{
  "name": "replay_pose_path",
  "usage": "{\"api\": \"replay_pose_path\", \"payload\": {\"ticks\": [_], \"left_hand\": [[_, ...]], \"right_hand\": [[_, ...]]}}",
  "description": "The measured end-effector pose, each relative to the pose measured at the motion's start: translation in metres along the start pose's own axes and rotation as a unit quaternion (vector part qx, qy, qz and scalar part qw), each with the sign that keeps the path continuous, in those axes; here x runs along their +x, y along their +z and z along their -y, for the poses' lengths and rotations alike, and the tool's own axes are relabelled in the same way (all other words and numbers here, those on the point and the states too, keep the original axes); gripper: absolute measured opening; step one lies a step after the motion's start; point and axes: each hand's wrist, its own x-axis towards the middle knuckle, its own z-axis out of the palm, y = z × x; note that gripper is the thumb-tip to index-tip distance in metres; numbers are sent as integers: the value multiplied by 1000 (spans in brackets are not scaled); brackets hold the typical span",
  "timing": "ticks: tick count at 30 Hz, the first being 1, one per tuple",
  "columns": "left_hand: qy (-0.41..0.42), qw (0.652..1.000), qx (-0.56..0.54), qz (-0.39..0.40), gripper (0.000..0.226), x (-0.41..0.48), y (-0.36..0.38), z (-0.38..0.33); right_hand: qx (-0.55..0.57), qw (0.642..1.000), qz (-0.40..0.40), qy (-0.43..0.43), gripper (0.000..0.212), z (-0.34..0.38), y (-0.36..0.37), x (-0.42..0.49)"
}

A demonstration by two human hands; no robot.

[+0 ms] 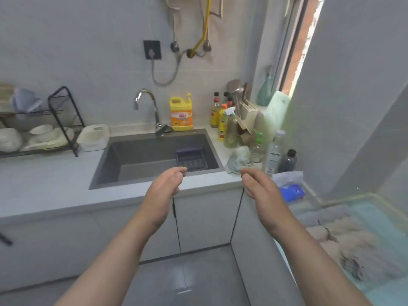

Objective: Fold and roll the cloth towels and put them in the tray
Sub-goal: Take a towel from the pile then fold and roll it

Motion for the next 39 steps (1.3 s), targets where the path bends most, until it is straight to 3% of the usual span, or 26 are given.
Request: {"api": "replay_pose_path", "payload": {"ticks": [6,10,16,21,27,39], "left_hand": [[-9,987,-19,-157,54,-44,-141,-1],[-10,970,-15,-244,49,-80,-241,8],[-12,933,-25,-360,37,-121,-384,18],[-3,917,-28,-397,37,-129,-467,18],[-9,909,-19,-416,56,-111,-534,33],[-59,887,7,-457,66,16,-674,83]], "right_hand": [[-8,987,154,-39,39,46,137,5],[-13,970,237,-54,22,67,244,6],[-16,944,323,-59,22,102,395,-9],[-19,933,355,-62,25,127,479,-14],[-25,922,382,-61,23,135,553,8],[2,907,418,-50,21,132,729,151]]}}
